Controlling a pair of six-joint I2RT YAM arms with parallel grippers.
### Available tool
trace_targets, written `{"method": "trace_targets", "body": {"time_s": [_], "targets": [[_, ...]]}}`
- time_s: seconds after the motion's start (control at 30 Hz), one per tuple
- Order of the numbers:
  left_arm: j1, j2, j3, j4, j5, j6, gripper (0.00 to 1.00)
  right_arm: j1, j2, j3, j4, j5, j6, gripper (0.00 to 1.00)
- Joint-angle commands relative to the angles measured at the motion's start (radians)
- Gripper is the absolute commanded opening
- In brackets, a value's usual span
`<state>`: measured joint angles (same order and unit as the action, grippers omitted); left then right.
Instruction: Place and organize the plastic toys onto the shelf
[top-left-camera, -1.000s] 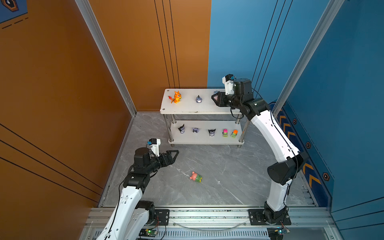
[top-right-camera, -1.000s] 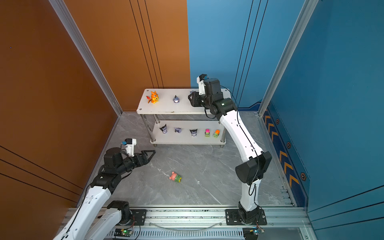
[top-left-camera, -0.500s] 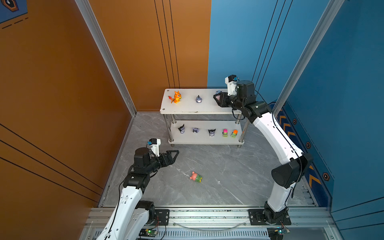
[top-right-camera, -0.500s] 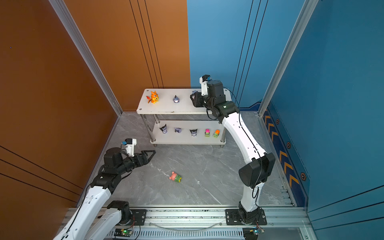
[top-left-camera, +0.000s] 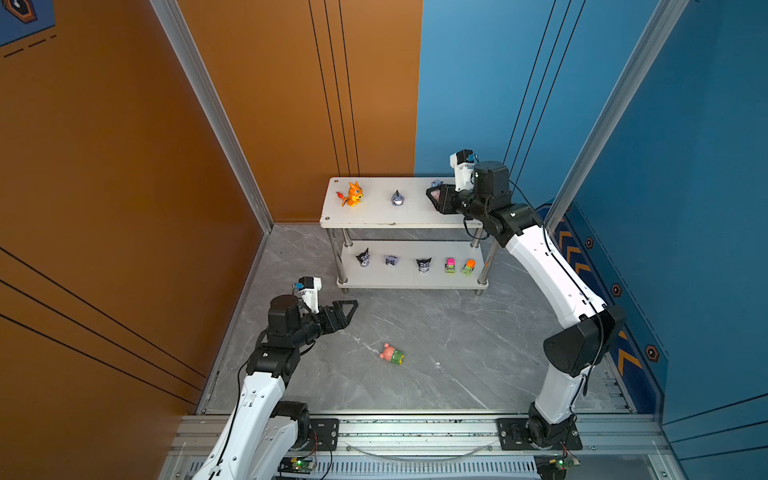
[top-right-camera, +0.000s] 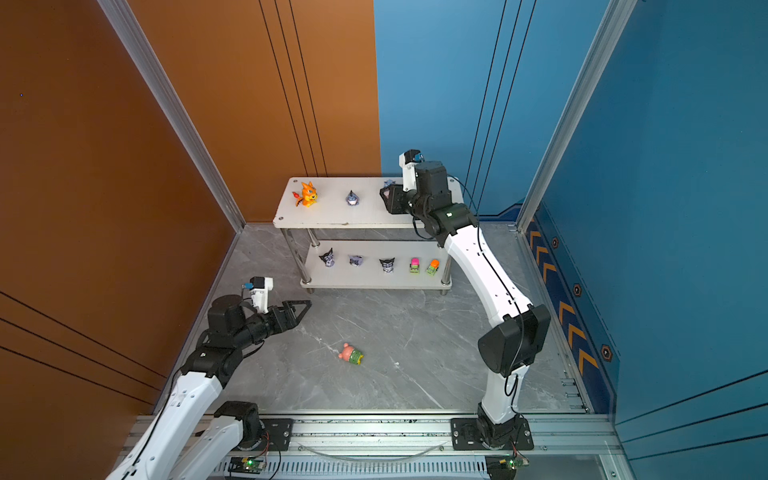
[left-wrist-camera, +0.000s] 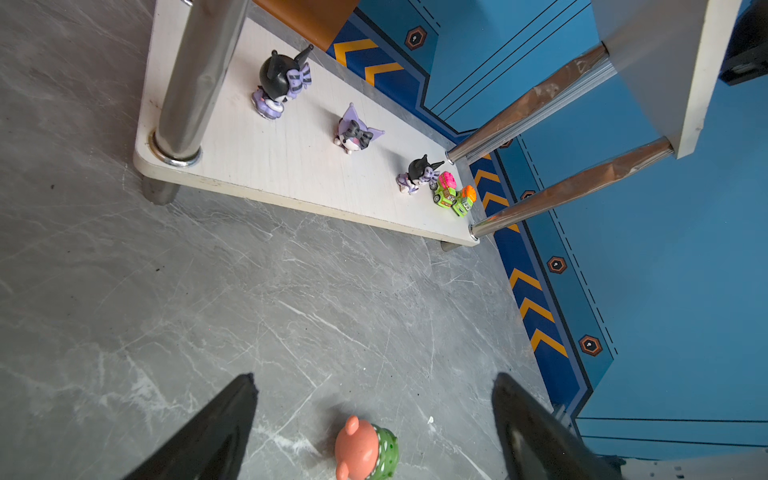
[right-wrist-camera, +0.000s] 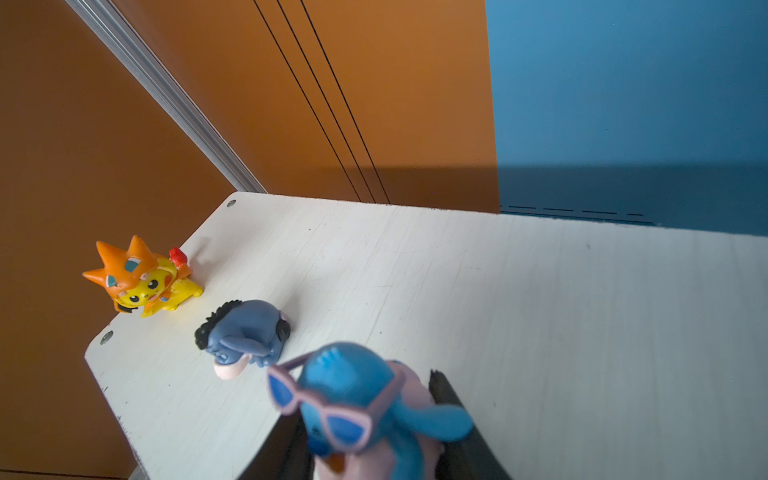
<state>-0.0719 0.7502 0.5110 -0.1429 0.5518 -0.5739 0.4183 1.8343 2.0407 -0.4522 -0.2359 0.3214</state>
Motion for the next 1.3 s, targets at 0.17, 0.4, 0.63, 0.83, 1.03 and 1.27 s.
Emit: {"method": "trace_targets", "body": {"time_s": [0.17, 0.4, 0.63, 0.83, 1.03, 1.27], "targets": [[0.012, 0.002, 0.011, 0.018, 0.026, -0.002, 0.90, -0.003, 0.037, 0.021, -0.094, -0.019, -0.034, 0.44], [0.012, 0.001, 0.011, 0.018, 0.027, -0.003, 0.90, 0.001, 0.032, 0.021, -0.098, -0.014, -0.038, 0.55], [0.012, 0.000, 0.011, 0.019, 0.027, -0.001, 0.90, 0.002, 0.021, 0.021, -0.108, -0.009, -0.045, 0.63], [0.012, 0.000, 0.012, 0.019, 0.028, -0.002, 0.90, 0.004, -0.004, 0.018, -0.135, 0.023, -0.059, 0.68], [0.012, 0.000, 0.012, 0.019, 0.028, -0.005, 0.90, 0.005, -0.035, 0.016, -0.160, 0.053, -0.074, 0.70], [0.011, -0.003, 0.012, 0.015, 0.030, -0.003, 0.90, 0.009, -0.065, 0.016, -0.182, 0.029, -0.085, 0.73]]}}
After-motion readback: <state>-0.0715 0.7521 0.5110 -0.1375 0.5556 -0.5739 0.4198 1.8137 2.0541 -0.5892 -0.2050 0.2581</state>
